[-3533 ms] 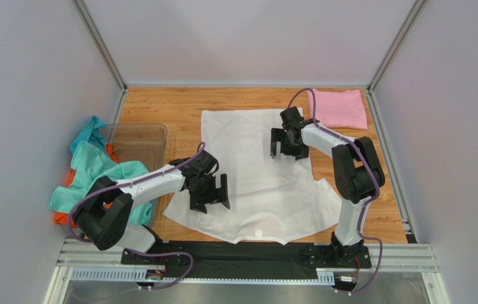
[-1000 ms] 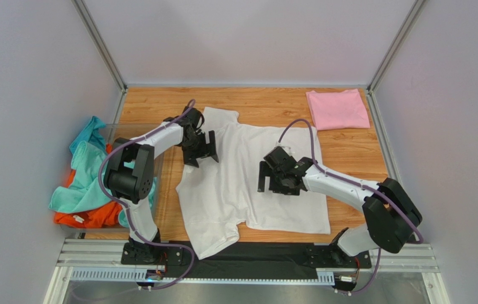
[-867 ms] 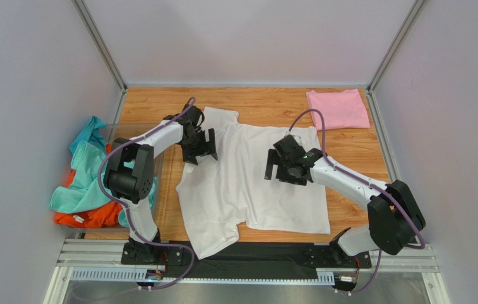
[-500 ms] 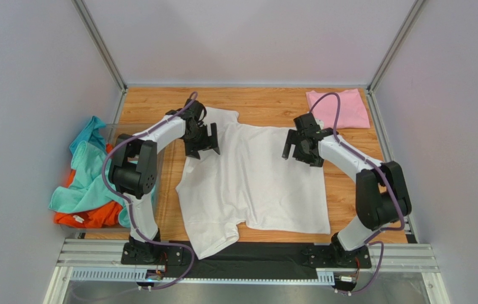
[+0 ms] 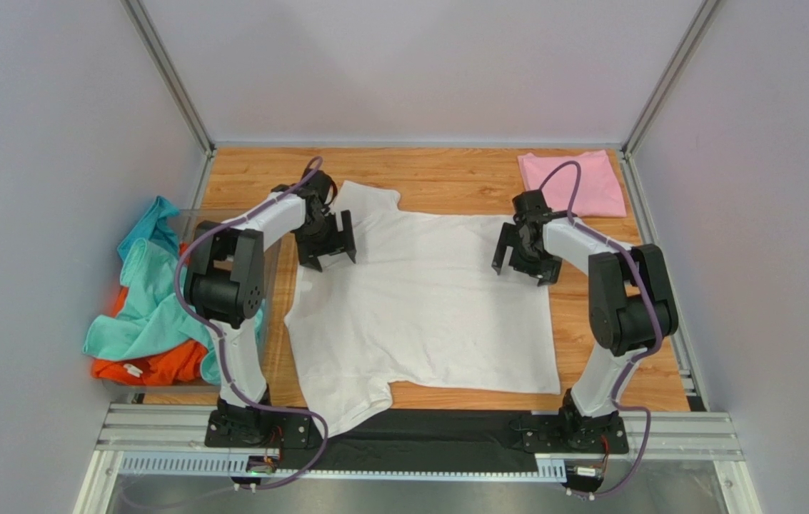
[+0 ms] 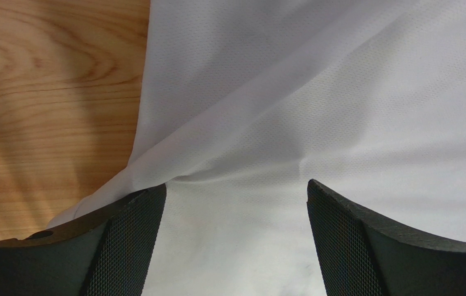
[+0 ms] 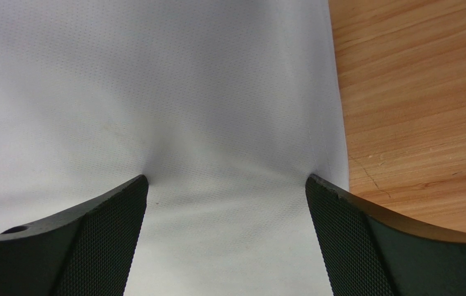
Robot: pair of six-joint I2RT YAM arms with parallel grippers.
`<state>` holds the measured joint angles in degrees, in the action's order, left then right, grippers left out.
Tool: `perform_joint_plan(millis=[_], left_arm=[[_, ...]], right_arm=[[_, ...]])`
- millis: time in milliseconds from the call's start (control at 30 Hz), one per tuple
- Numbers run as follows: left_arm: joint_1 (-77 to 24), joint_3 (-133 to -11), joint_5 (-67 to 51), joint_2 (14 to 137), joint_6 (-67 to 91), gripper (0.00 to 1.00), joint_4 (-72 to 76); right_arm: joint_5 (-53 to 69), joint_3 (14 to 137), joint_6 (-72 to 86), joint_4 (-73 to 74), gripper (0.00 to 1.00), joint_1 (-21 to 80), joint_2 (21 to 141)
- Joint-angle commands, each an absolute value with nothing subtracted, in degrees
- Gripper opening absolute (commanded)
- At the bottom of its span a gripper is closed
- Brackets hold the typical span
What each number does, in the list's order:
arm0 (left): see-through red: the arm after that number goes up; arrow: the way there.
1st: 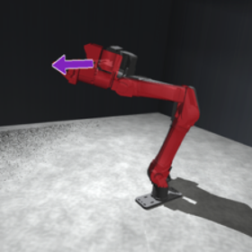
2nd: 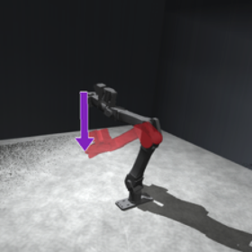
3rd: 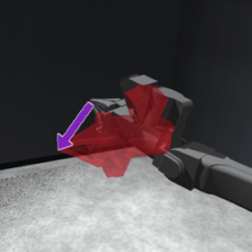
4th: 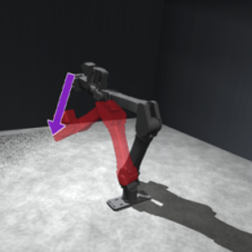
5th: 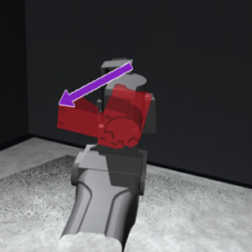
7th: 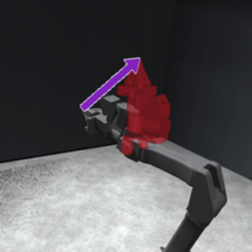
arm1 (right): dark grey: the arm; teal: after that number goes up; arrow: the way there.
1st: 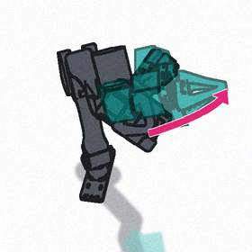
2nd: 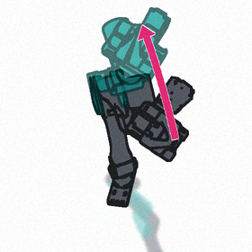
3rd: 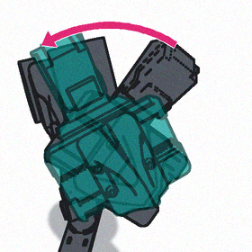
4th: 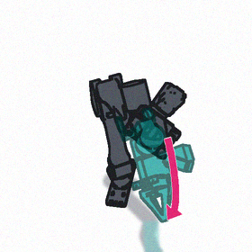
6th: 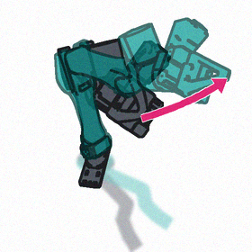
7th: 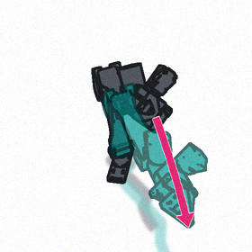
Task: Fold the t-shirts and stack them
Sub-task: Flatten the tshirt out
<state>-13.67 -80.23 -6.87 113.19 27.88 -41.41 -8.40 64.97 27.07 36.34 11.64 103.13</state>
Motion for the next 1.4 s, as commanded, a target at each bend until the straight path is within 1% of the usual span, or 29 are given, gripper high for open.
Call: perform_joint_plan(millis=[0, 100, 267, 433, 533, 567, 767, 900, 1000, 1133, 1367], left_arm=[[-12.0, -80.1, -3.5, 113.3, 26.0, 0.91, -43.7], [-11.7, -80.2, -4.1, 112.7, 25.4, 0.91, -43.5], [-11.8, -80.9, -9.3, 111.3, 25.7, 0.9, -43.3], [-12.4, -81.6, -12.0, 107.9, 26.8, 0.9, -43.3], [-12.8, -83.7, -12.2, 107.1, 27.9, 0.94, -43.6], [-12.8, -85.3, -12.2, 107.2, 28.4, 1.0, -43.9], [-12.9, -94.0, -13.9, 113.2, 28.9, 1.0, -45.4], [-12.9, -98.4, -14.1, 119.5, 29.4, 1.0, -45.4], [-12.9, -101.6, -14.5, 123.6, 28.6, 1.0, -45.0], [-12.7, -105.3, -12.2, 128.4, 27.9, 1.0, -45.7], [-10.9, -110.8, -9.4, 133.9, 28.1, 1.0, -49.1]], right_arm=[[-7.7, 63.2, 26.3, 34.5, 1.0, 10.4, 102.9], [-7.6, 63.5, 25.4, 34.5, 1.0, 9.9, 102.7], [-5.4, 65.1, 24.5, 34.5, 1.0, 9.8, 101.2], [-2.4, 69.9, 23.1, 36.2, 1.0, 9.8, 99.5], [-2.5, 72.7, 22.1, 37.5, 1.0, 9.8, 100.5], [-2.3, 74.6, 22.0, 38.2, 1.0, 9.8, 101.6], [-1.8, 82.1, 20.6, 39.0, 1.0, 9.8, 108.1], [-1.2, 89.5, 19.6, 40.3, 1.0, 9.8, 113.5], [-0.9, 92.6, 19.1, 40.9, 1.0, 9.8, 117.4], [-0.9, 98.4, 17.9, 42.4, 1.0, 9.8, 122.9], [1.8, 103.6, 16.2, 43.6, 1.0, 9.8, 128.7]])
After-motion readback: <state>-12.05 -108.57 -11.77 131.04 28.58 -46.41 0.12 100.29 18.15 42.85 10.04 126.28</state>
